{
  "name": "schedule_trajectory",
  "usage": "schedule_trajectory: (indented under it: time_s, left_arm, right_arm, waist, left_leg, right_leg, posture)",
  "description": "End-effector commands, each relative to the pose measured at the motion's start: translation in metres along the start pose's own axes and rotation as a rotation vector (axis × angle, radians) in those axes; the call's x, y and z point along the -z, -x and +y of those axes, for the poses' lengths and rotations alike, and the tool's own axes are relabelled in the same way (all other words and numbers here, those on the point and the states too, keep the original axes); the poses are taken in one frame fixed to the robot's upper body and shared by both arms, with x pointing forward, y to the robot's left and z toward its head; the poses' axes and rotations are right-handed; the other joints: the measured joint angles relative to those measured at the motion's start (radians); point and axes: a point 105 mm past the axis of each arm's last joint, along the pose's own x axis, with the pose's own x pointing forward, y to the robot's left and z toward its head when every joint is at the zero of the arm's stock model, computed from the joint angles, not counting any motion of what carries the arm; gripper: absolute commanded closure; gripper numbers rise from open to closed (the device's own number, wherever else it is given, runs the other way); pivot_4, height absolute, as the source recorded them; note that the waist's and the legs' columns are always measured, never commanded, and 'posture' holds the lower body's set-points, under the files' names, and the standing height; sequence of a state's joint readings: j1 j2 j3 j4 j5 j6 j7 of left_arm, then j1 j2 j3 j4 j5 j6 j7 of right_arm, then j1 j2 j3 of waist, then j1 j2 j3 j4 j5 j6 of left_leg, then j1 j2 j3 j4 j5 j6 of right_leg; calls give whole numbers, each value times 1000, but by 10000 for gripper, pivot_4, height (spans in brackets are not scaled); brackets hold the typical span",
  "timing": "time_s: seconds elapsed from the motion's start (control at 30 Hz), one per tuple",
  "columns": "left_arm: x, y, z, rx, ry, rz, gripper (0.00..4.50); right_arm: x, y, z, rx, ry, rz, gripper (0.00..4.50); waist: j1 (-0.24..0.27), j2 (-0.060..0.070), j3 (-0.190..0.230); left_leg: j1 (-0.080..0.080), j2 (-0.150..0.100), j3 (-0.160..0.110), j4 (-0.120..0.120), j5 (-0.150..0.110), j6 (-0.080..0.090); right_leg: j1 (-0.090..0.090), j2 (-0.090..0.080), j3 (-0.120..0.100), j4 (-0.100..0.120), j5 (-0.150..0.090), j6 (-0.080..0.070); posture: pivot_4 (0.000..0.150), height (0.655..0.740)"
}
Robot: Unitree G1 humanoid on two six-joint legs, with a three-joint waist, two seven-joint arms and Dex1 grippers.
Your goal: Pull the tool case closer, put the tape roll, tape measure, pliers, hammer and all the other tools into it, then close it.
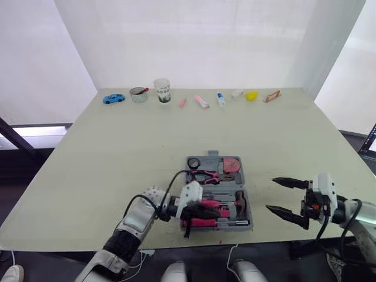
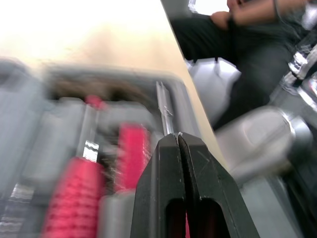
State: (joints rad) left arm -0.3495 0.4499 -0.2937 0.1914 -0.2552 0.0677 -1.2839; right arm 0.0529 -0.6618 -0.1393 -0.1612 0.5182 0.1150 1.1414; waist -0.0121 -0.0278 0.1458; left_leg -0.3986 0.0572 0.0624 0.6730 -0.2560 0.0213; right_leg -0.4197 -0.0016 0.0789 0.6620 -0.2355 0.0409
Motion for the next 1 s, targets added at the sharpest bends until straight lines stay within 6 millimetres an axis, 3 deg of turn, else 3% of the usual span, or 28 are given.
schedule_trajectory:
  time_s: [0.03, 0.2, 0.3, 0.53, 0.63, 0.7, 0.73, 0.8, 0.93, 1.0]
  left_arm:
    - [-27, 18, 12, -109, 1, -90, 43818]
    - [-35, 49, 25, -302, 26, -107, 43818]
    - [-37, 69, 32, -433, 68, -150, 43818]
    - [-11, 112, 21, -632, 175, -100, 43818]
    - [2, 136, 14, -729, 189, -58, 35854]
    - [15, 151, 7, -803, 205, -29, 26731]
    - [22, 159, 4, -845, 219, -21, 19328]
    - [34, 172, -6, -910, 257, -25, 17151]
    - [44, 188, -19, -986, 287, -28, 513]
    - [47, 195, -22, -1017, 297, -37, 513]
  right_arm:
    - [-7, 7, -10, 87, 15, -40, 0]
    - [0, 13, -26, 248, -14, -60, 0]
    - [10, 12, -25, 300, -23, -44, 0]
    - [23, 18, -26, 445, -48, -30, 0]
    - [29, 29, -28, 500, -57, -19, 0]
    - [33, 38, -30, 526, -60, -4, 0]
    - [35, 42, -31, 541, -61, 5, 0]
    - [40, 53, -32, 565, -67, 26, 0]
    - [46, 71, -34, 609, -84, 46, 0]
    - [49, 79, -34, 630, -98, 50, 0]
  waist:
    - [-1, 0, 0]
    - [-4, 1, 0]
    - [-3, 1, 0]
    - [-6, 2, 1]
    - [-4, 2, 1]
    - [-2, 2, 1]
    - [-1, 2, 1]
    - [-2, 2, 1]
    - [-5, 2, 1]
    - [-3, 2, 1]
  left_leg:
    - [0, 0, 0, 0, 0, 0]
    - [1, 0, 0, -1, 0, 0]
    - [1, 0, 0, -1, 0, 0]
    - [1, 0, 1, -3, 0, 0]
    - [1, 1, 1, -3, 0, 0]
    - [1, 1, 1, -3, 0, 0]
    - [1, 1, 2, -3, 0, 0]
    - [1, 1, 2, -3, 0, 0]
    - [1, 1, 3, -5, 0, 0]
    - [1, 1, 5, -5, 0, 0]
  right_leg:
    - [0, 0, 0, 0, 0, 0]
    - [0, 0, 0, 0, 2, 3]
    - [0, 0, 0, 0, 1, 2]
    - [0, -1, 0, -1, 0, 0]
    - [-1, -1, 0, -1, 0, 0]
    - [-1, -1, 0, -1, -1, 0]
    - [-1, -2, 0, -2, -1, 0]
    - [-1, -2, 0, -2, -1, 0]
    - [-2, -3, 1, -2, -1, -1]
    - [-3, -3, 1, -3, -1, -1]
  posture:
    - [1500, 7400]
    - [1500, 7400]
    - [1500, 7400]
    - [1500, 7400]
    - [1500, 7400]
    - [1500, 7400]
    - [1500, 7400]
    - [1500, 7400]
    - [1500, 7400]
    - [1500, 7400]
